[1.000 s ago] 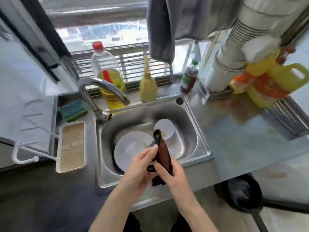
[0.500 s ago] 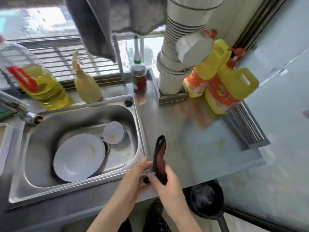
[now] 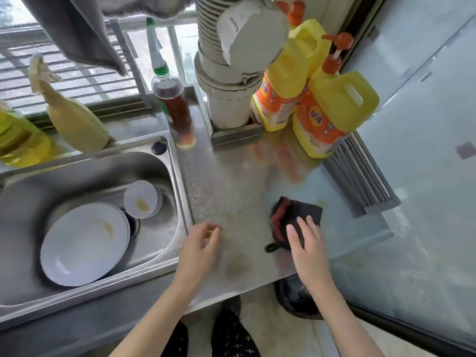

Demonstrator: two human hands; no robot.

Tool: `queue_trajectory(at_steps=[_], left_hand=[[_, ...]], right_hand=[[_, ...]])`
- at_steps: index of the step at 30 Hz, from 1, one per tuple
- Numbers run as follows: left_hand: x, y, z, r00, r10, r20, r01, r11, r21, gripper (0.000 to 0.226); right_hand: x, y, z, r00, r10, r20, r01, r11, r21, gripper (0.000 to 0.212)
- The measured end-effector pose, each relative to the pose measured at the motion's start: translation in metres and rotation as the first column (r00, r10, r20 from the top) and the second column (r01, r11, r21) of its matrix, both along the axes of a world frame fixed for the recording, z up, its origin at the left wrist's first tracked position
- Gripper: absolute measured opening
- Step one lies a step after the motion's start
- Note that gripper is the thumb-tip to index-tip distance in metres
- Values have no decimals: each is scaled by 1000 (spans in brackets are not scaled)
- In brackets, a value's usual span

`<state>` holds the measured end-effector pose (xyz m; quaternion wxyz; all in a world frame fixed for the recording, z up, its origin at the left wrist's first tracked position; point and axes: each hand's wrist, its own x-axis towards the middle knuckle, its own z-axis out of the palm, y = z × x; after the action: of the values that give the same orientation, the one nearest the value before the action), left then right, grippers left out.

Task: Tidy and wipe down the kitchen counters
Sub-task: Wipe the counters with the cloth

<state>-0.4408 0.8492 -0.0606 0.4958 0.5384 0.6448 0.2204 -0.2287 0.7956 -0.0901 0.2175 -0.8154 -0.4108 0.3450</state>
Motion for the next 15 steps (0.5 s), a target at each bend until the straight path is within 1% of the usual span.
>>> queue_trajectory(at_steps=[2, 4, 6, 7, 9, 11, 13, 15], left_hand=[[12, 8, -19, 984, -132, -123, 149, 978, 145, 13], [22, 22, -39, 937, -199, -288, 270, 934, 233, 23], [24, 36, -54, 892, -162, -422, 303, 907, 292, 31], [20, 43, -62, 872, -128, -472, 302, 900, 315, 35], [10, 52, -74, 811, -108, -575, 330, 896, 298, 44], [0, 53, -83, 713, -166, -681, 417, 881, 222, 52], [-3, 53, -90, 646, -228, -728, 491, 855, 168, 58], [-5, 53, -92, 600, -244, -762, 526, 838, 146, 58]], right_hand=[[4, 16, -18, 976, -18, 218, 11, 999, 35, 69], [0, 31, -32, 935, 27, 353, -26, 1000, -7, 63], [-7, 38, -47, 876, 181, 447, -141, 983, -122, 64], [-6, 36, -53, 831, 259, 492, -200, 965, -169, 67], [20, 38, -57, 768, 325, 552, -247, 945, -212, 69], [62, 44, -59, 775, 262, 576, -158, 962, -225, 68], [89, 53, -59, 799, 142, 584, -24, 978, -205, 65], [77, 62, -61, 803, 76, 592, 28, 986, -165, 62]])
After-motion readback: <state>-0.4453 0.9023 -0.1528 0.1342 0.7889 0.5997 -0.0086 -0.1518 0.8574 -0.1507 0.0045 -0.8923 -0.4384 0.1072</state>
